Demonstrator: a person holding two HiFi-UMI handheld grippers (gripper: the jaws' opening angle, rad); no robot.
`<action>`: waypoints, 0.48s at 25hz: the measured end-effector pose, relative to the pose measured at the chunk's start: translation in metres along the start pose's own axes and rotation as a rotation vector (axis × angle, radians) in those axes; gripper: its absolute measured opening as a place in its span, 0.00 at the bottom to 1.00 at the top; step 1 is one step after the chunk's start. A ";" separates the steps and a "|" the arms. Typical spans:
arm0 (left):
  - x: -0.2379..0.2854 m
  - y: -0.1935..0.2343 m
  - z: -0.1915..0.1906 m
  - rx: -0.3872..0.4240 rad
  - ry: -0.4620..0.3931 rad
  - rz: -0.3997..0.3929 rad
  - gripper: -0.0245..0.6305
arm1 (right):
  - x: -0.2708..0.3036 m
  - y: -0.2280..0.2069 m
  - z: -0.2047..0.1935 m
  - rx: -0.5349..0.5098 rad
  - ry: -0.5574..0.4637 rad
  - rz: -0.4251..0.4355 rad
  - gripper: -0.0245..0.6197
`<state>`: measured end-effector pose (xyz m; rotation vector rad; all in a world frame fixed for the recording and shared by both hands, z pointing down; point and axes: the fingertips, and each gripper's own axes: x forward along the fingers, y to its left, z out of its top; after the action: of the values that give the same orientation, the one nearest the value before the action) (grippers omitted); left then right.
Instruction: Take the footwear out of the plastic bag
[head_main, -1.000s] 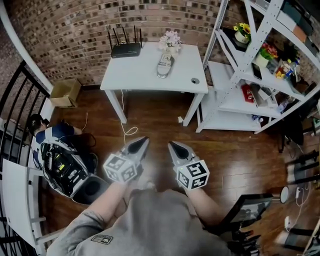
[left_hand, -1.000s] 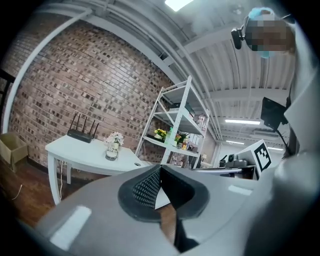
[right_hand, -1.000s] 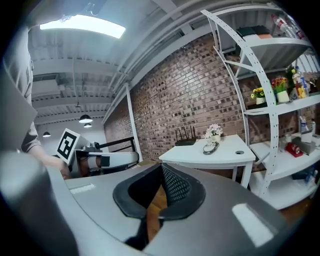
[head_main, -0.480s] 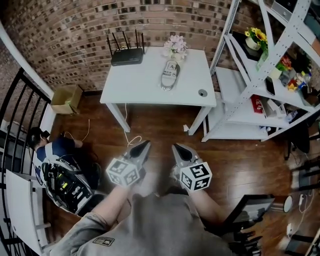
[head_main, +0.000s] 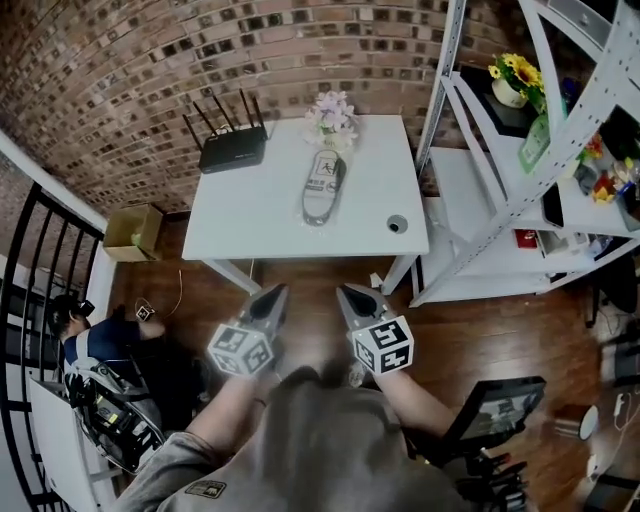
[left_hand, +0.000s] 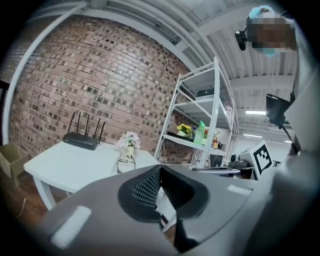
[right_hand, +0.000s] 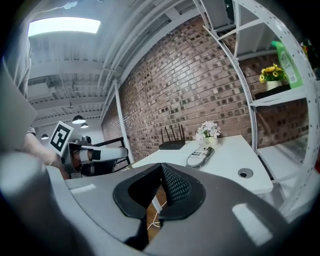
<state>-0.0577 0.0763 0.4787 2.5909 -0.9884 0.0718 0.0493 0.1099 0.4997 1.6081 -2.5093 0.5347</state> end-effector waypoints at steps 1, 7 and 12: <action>0.007 0.002 -0.002 -0.001 0.010 0.004 0.04 | 0.003 -0.008 -0.002 0.009 0.009 -0.004 0.06; 0.041 0.034 0.001 -0.019 0.036 0.021 0.04 | 0.040 -0.045 0.002 0.031 0.052 -0.024 0.06; 0.078 0.087 0.000 -0.051 0.044 0.019 0.04 | 0.088 -0.071 0.009 0.011 0.087 -0.053 0.06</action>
<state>-0.0554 -0.0331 0.5196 2.5230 -0.9869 0.1070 0.0757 0.0043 0.5325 1.6132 -2.3988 0.5996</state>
